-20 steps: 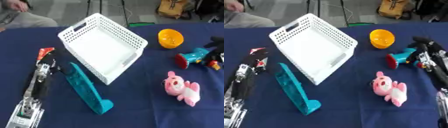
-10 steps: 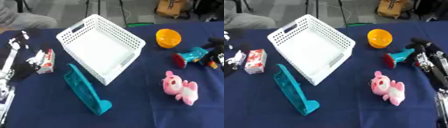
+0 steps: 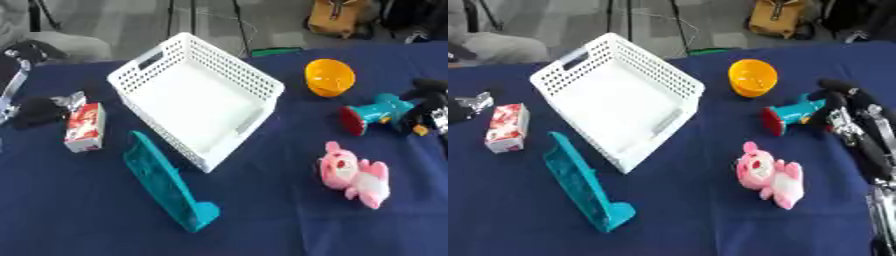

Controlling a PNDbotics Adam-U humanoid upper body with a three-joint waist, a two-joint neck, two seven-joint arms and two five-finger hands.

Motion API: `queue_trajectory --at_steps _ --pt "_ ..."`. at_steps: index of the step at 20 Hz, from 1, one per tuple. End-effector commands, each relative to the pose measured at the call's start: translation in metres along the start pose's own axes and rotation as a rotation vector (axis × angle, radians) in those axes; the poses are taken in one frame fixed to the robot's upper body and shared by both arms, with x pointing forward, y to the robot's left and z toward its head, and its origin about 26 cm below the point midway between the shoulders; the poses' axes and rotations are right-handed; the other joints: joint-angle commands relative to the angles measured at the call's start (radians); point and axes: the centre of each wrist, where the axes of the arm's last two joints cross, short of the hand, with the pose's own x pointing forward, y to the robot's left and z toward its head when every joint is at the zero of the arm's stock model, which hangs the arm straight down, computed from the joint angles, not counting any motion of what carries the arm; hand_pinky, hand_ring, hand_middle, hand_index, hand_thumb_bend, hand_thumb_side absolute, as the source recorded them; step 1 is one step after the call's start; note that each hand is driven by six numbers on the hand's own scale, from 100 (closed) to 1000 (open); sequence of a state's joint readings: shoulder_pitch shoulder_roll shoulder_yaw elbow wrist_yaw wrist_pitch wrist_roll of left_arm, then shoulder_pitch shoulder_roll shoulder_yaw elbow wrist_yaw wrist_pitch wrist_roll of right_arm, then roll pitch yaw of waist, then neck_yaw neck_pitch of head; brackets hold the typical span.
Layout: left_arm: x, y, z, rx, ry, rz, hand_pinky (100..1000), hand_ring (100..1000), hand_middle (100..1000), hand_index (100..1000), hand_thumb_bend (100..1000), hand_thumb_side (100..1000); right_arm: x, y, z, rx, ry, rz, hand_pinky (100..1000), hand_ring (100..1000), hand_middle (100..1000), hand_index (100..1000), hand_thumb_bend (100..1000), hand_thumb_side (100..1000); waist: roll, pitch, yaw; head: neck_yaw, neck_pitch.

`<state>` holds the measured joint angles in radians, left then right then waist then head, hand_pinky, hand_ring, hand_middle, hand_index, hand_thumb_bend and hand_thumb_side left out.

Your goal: Pick up objects on the table and place them in the box.

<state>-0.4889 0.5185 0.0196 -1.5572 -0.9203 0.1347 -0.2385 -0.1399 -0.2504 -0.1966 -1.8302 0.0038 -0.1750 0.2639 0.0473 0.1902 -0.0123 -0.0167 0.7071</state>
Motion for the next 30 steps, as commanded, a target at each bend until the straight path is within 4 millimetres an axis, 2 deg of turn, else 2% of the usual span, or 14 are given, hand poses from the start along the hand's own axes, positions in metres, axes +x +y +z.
queue_trajectory --at_steps 1,4,8,13,14,17,18,19,24,30 --pt "-0.017 0.004 -0.011 -0.007 0.086 -0.066 629 789 802 833 584 782 0.004 -0.004 -0.002 0.009 -0.012 0.02 377 475 649 832 100 656 -0.002 -0.019 -0.001 -0.004 -0.016" --pt "-0.027 -0.007 -0.025 -0.057 0.18 -0.106 635 777 794 834 624 801 0.002 -0.003 -0.001 0.012 -0.007 0.017 377 475 649 831 100 657 -0.004 -0.024 -0.006 -0.01 -0.02" --pt "-0.038 -0.027 -0.036 -0.113 0.26 -0.127 632 777 796 833 629 823 0.001 -0.003 0.0 0.015 -0.004 0.014 376 475 649 832 100 657 -0.006 -0.027 -0.009 -0.016 -0.023" --pt "-0.039 -0.056 -0.039 -0.162 0.294 -0.088 629 776 792 830 656 878 0.001 -0.002 0.0 0.017 -0.006 0.011 377 474 650 832 100 658 -0.01 -0.03 -0.011 -0.019 -0.028" --pt "-0.038 -0.065 -0.037 -0.188 0.288 -0.091 634 765 788 830 686 871 0.001 -0.002 0.0 0.017 -0.006 0.011 377 474 650 832 100 658 -0.011 -0.03 -0.012 -0.021 -0.029" --pt "-0.037 -0.077 -0.036 -0.216 0.28 -0.106 634 763 787 830 689 869 0.001 -0.002 0.0 0.017 -0.006 0.01 376 474 650 832 100 658 -0.012 -0.031 -0.012 -0.023 -0.03" --pt "-0.036 -0.082 -0.035 -0.231 0.275 -0.109 638 722 783 831 717 866 0.001 -0.002 0.0 0.018 -0.006 0.01 377 474 650 831 100 658 -0.012 -0.032 -0.012 -0.023 -0.03" --pt "-0.035 -0.085 -0.035 -0.244 0.27 -0.113 646 707 783 836 737 868 0.001 -0.002 0.0 0.018 -0.006 0.009 377 474 650 832 100 658 -0.013 -0.032 -0.012 -0.022 -0.03" --pt "-0.031 -0.093 -0.035 -0.261 0.264 -0.126 626 643 783 838 718 832 0.0 -0.002 0.0 0.019 -0.005 0.008 376 474 650 831 100 659 -0.013 -0.033 -0.012 -0.023 -0.03" --pt "-0.028 -0.094 -0.036 -0.172 0.284 -0.105 587 603 787 832 693 785 0.0 -0.002 0.0 0.02 -0.005 0.008 376 473 650 831 100 659 -0.013 -0.033 -0.012 -0.023 -0.03"
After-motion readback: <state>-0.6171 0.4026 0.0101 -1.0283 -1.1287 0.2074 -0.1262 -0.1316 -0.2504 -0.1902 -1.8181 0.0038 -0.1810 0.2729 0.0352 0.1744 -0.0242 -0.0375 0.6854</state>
